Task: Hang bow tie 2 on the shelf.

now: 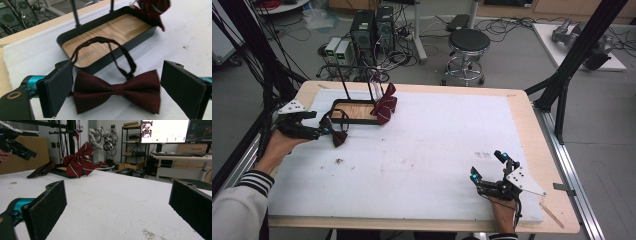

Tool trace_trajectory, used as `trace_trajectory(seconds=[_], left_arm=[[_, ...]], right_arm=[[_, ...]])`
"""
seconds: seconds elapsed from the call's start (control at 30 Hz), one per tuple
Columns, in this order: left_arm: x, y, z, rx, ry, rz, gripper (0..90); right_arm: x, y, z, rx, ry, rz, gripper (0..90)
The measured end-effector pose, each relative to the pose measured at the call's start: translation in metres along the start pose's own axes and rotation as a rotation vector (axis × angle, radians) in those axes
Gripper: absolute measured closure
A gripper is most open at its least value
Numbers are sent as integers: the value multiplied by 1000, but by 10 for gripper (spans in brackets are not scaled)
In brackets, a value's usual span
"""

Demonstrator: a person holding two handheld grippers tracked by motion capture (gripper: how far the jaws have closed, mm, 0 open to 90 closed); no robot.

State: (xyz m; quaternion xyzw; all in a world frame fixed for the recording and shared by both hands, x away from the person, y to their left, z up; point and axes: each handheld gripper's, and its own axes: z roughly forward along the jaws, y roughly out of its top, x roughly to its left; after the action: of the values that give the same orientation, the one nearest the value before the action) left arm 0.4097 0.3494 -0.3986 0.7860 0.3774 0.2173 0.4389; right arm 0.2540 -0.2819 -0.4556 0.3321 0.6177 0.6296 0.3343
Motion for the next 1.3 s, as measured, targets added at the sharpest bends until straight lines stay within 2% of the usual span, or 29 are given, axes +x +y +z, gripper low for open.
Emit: trace_trajectory(seconds=[0.23, 0.3, 0.4, 0.5, 0.63, 0.8, 1.1, 1.3], left_arm=[[16, -4, 10, 68, -2, -24, 122], [20, -6, 12, 78, -8, -26, 142], [26, -8, 17, 119, -17, -35, 163], [30, -10, 19, 125, -23, -34, 201], [33, -15, 24, 163, -28, -47, 222], [34, -17, 27, 172, -41, -34, 290], [36, -20, 31, 190, -43, -57, 291], [35, -20, 31, 179, -77, -81, 273]], right_arm=[[0, 0, 0, 2, 0, 1, 5], [0, 0, 0, 2, -1, 2, 5], [1, 0, 0, 6, -1, 6, 5], [1, 0, 0, 3, -1, 2, 5], [0, 0, 0, 3, -2, 1, 5], [0, 0, 0, 4, -2, 1, 5], [0, 0, 1, 7, -3, -2, 5], [0, 0, 1, 7, -1, -2, 5]])
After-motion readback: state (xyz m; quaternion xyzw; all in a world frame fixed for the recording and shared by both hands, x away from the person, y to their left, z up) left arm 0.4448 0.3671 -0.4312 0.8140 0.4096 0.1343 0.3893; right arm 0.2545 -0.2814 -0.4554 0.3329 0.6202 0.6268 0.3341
